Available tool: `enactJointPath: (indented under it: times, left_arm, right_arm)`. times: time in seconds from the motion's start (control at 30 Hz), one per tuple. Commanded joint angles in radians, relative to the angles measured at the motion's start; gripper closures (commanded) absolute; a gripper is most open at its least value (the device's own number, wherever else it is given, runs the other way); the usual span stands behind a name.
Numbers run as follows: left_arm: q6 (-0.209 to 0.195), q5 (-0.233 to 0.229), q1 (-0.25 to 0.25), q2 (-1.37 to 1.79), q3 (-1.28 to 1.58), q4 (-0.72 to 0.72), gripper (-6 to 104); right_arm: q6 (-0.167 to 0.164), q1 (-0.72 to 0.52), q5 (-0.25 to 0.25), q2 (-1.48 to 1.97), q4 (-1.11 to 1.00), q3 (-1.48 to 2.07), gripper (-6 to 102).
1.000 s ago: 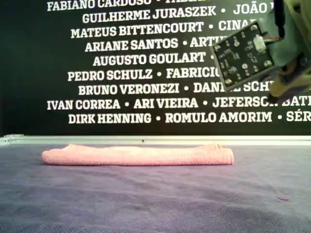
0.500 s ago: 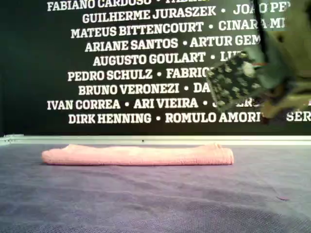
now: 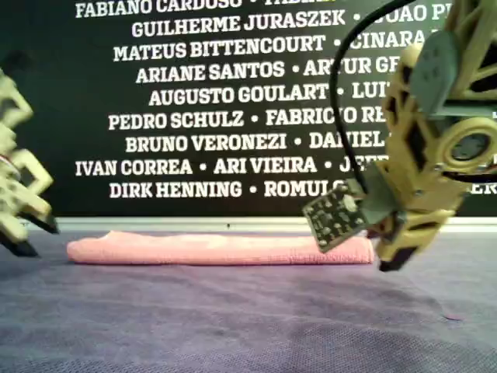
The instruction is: Fold a cloth
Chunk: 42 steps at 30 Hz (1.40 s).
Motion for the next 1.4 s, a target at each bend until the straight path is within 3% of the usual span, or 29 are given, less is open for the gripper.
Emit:
enactJointPath:
  times: [0.0,1.0,1.37]
  left_arm:
    - [-0.006,-0.003,-0.018,-0.043,-0.163,-0.028,39]
    - [0.003,-0.003,-0.025,-0.184,-0.33,-0.029,39]
    - [0.005,-0.003,-0.025,-0.342,-0.457,-0.029,39]
  right_arm:
    - [0.002,0.025,-0.003,-0.009,-0.052,-0.092,26]
    - [0.0,0.038,0.014,-0.265,-0.028,-0.446,27]
    - [0.002,0.038,0.003,-0.405,0.275,-0.75,27]
